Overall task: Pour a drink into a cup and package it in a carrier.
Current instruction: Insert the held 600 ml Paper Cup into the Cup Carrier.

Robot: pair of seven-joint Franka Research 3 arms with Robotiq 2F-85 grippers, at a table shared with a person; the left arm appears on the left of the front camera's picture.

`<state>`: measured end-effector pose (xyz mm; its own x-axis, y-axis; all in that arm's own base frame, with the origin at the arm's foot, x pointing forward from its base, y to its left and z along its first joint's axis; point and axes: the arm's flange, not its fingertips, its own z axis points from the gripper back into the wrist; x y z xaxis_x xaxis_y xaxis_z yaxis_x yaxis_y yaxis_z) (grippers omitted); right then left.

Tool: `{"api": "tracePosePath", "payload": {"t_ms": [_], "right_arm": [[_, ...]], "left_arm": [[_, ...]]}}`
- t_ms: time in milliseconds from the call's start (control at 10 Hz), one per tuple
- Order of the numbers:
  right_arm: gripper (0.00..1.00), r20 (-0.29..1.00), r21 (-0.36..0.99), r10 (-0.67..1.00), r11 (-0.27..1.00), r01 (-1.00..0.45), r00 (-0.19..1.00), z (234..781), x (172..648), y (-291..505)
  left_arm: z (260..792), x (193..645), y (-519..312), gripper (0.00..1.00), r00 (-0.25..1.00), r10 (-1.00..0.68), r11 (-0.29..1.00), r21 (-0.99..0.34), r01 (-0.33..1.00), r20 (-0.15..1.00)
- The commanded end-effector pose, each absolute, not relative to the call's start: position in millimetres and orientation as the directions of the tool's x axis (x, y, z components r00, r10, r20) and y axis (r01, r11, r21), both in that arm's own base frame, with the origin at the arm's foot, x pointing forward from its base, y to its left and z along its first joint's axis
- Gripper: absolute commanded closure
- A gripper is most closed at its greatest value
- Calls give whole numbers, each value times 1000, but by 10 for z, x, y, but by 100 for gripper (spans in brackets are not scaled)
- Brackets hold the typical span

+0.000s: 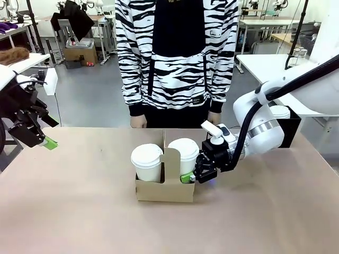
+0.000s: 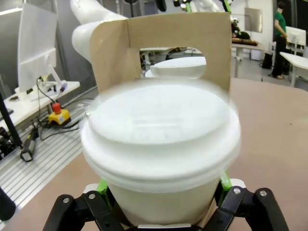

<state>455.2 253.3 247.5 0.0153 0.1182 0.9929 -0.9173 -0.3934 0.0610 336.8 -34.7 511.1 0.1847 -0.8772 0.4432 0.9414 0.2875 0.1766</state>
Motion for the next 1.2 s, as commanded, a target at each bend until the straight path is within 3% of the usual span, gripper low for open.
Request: {"api": "tracePosePath", "payload": {"t_ms": [0, 600, 700, 1100], "right_arm": [[0, 987, 10, 155, -376, -927, -52, 2544, 4574, 2477], [0, 960, -47, 264, -155, -987, -88, 3104, 4597, 1588], [0, 954, -14, 297, -89, -996, -40, 3258, 4545, 1380], [0, 825, 207, 431, 373, -905, 366, 3865, 4018, 502]], "left_arm": [[5102, 3361, -337, 4, 171, -872, 276, 171, 946, 458], [5102, 3361, -337, 4, 171, -872, 276, 171, 946, 458], [5102, 3361, -337, 4, 171, -872, 276, 171, 946, 458], [5102, 3361, -337, 4, 171, -872, 276, 171, 946, 458]]}}
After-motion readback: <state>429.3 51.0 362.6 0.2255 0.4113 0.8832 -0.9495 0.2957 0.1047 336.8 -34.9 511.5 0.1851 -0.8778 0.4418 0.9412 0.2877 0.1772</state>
